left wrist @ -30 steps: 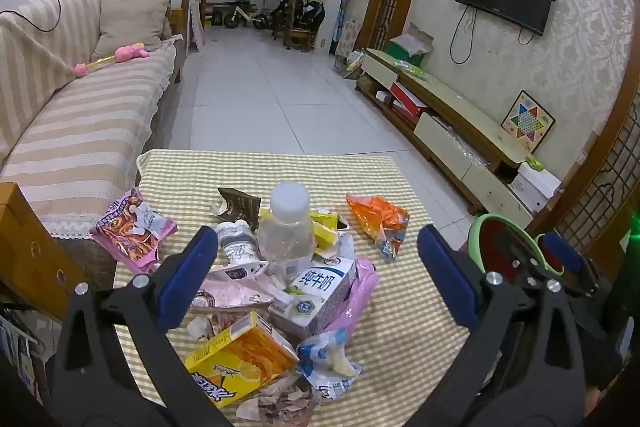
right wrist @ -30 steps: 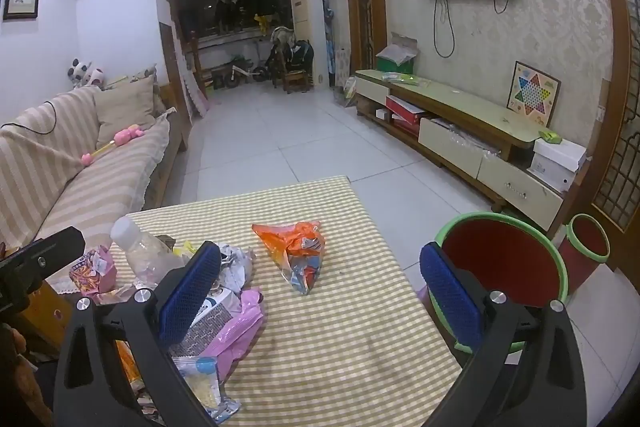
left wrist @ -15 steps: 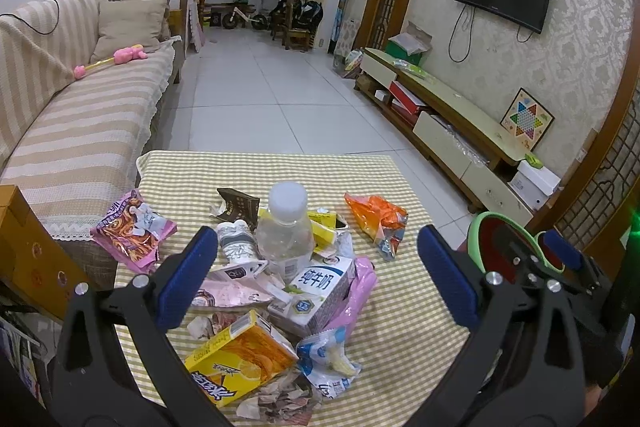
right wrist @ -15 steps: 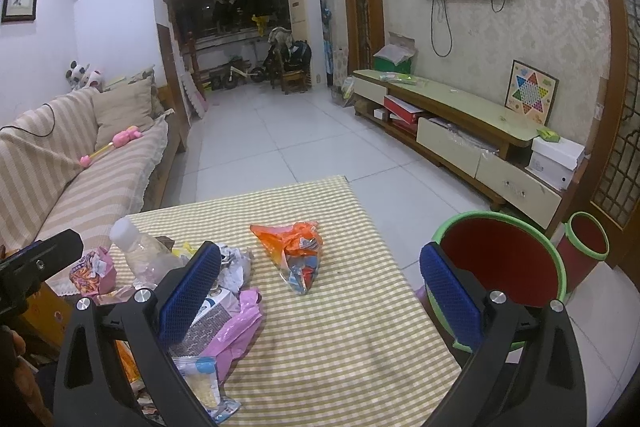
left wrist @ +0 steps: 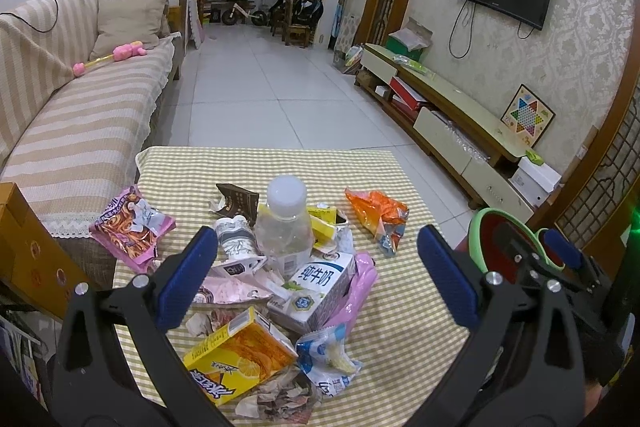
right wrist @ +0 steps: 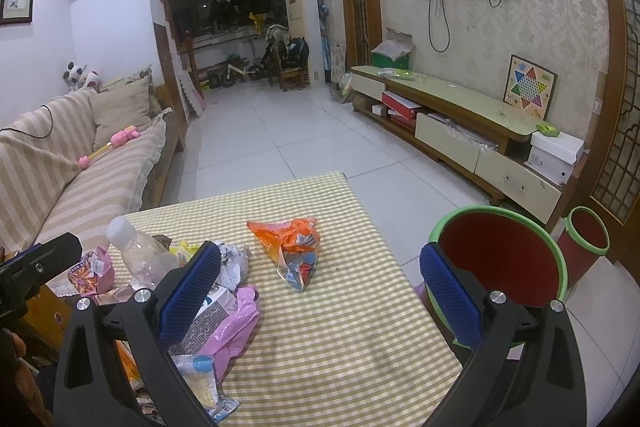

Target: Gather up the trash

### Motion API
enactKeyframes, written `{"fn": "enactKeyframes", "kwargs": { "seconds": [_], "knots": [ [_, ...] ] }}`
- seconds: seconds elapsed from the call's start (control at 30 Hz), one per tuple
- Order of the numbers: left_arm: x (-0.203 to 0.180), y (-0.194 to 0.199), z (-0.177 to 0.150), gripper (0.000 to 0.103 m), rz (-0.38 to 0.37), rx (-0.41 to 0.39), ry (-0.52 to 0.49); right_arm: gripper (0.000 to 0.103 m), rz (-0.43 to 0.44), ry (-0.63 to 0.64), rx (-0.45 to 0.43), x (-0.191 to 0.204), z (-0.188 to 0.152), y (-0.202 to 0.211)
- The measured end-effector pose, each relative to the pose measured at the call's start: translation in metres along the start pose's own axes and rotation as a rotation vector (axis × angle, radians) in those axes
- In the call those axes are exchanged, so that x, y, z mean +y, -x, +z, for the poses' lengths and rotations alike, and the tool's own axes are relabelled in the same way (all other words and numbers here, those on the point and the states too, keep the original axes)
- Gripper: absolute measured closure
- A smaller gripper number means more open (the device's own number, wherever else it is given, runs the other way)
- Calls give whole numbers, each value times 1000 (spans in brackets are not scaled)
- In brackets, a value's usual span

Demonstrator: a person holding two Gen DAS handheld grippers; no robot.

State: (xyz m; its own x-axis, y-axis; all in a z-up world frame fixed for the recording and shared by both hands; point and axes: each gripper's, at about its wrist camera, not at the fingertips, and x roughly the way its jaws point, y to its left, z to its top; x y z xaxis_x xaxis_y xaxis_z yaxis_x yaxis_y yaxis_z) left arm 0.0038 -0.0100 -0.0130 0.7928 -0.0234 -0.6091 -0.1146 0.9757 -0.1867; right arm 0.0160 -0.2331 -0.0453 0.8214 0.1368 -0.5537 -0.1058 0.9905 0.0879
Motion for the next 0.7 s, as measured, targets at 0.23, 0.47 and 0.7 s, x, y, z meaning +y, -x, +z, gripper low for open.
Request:
{"fn": "enactKeyframes", "kwargs": {
  "seconds": [0.23, 0.47, 0.7],
  "knots": [
    [0, 0, 0, 5, -1, 0, 0, 7, 0, 0, 0, 0, -1, 0],
    [0, -1, -1, 5, -3, 3, 0, 7, -1, -2, 1, 0, 0, 0],
    [-1, 0, -1, 5, -7, 5, -2, 7, -3, -10, 5, -2, -1, -1]
  ]
}}
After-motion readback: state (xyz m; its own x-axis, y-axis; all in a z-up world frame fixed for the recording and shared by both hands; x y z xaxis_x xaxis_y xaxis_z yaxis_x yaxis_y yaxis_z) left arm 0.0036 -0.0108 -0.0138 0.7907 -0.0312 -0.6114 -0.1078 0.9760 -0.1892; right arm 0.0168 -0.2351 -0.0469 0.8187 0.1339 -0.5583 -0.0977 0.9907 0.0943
